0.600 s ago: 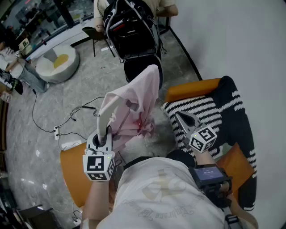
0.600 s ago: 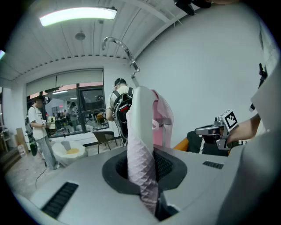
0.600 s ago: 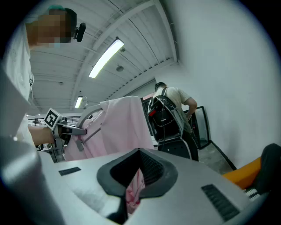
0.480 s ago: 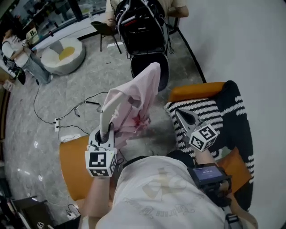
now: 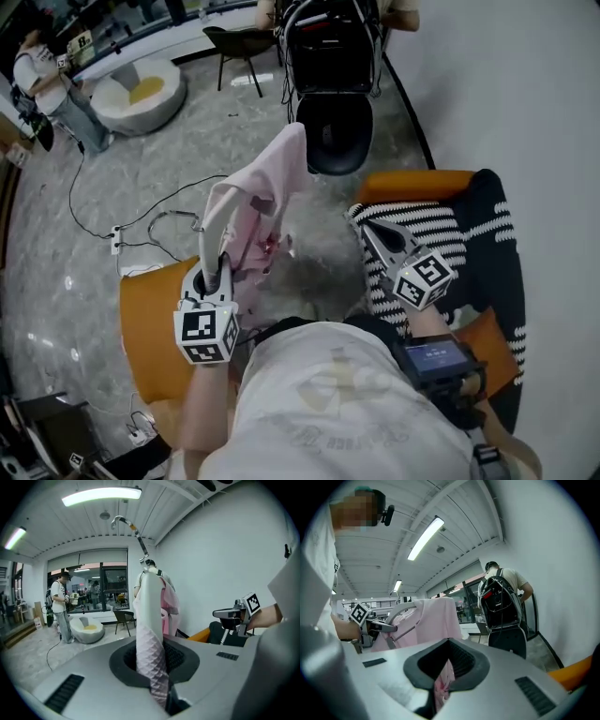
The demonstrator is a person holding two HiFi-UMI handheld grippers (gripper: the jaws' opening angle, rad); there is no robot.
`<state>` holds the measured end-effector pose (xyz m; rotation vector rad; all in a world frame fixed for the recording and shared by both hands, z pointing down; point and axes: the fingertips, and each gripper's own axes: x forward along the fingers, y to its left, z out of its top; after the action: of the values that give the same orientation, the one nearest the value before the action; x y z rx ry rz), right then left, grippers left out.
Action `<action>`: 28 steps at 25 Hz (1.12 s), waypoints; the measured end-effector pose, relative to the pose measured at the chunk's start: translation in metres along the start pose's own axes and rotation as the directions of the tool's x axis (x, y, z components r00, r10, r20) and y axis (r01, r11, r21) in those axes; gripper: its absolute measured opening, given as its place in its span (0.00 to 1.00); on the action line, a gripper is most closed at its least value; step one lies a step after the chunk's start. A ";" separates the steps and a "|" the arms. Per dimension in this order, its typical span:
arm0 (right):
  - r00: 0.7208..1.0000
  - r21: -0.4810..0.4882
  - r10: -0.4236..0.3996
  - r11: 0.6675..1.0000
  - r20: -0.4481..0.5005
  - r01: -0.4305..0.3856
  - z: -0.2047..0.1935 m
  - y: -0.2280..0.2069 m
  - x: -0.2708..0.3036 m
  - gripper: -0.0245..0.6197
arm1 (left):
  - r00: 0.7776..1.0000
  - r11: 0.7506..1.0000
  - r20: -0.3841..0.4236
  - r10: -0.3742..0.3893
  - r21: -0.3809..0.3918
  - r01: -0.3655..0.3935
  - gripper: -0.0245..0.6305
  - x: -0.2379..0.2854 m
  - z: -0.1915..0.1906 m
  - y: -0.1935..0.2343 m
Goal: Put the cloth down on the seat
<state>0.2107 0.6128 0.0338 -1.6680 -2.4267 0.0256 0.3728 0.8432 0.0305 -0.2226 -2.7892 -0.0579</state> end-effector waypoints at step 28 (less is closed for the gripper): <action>0.973 0.083 -0.226 0.970 -0.036 0.229 -0.005 -0.111 -0.043 0.06 | 0.975 0.970 0.012 -0.221 0.109 0.219 0.10 0.120 0.046 -0.077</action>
<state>0.1240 0.5319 0.0462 -1.3374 -2.5425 0.0735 0.2336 0.7880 0.0266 0.1144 -2.8192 0.0417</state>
